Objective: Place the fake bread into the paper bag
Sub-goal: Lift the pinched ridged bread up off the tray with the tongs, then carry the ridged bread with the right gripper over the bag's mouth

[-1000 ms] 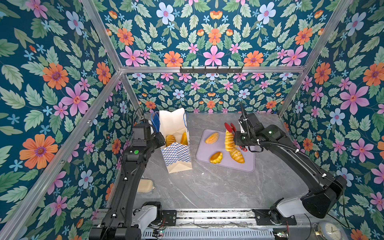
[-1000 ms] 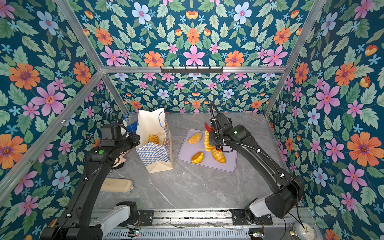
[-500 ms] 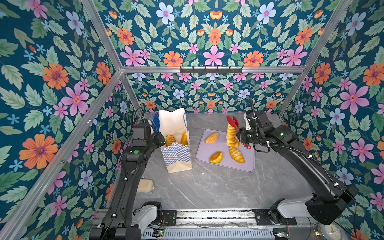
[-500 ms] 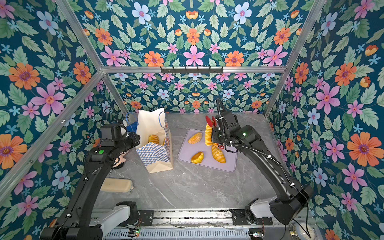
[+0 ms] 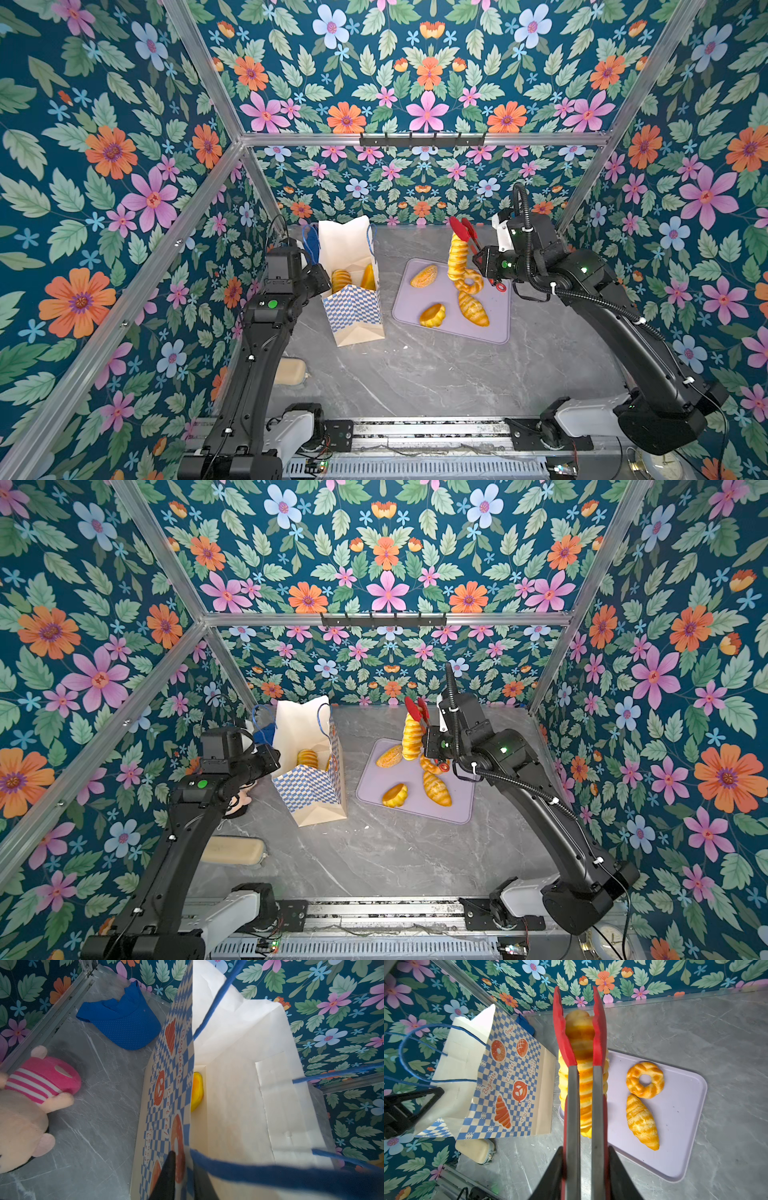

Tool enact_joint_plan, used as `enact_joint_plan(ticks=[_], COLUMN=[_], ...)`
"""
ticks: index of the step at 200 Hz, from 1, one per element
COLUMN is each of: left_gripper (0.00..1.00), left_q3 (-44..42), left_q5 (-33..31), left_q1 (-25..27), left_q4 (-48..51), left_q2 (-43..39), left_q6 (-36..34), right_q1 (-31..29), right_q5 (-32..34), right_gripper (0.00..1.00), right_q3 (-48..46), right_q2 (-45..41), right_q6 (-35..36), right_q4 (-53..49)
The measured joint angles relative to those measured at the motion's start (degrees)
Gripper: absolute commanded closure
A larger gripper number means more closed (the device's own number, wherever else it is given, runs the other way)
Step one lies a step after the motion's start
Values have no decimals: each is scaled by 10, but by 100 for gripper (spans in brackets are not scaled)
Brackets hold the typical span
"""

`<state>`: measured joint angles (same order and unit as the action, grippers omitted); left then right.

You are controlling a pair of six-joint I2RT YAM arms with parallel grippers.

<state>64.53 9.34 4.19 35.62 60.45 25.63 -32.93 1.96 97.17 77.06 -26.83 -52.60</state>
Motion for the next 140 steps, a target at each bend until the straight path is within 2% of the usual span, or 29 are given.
enact_joint_plan(ticks=[140], left_gripper=[83], left_q3=[0], left_q5=[5], left_q1=[0], left_q4=[0], left_q2=[0], left_q6=[9], right_q1=[0], right_q5=[-85], right_gripper=[71], right_q3=[86], right_q2=[24], right_q6=[-6], right_q4=[58])
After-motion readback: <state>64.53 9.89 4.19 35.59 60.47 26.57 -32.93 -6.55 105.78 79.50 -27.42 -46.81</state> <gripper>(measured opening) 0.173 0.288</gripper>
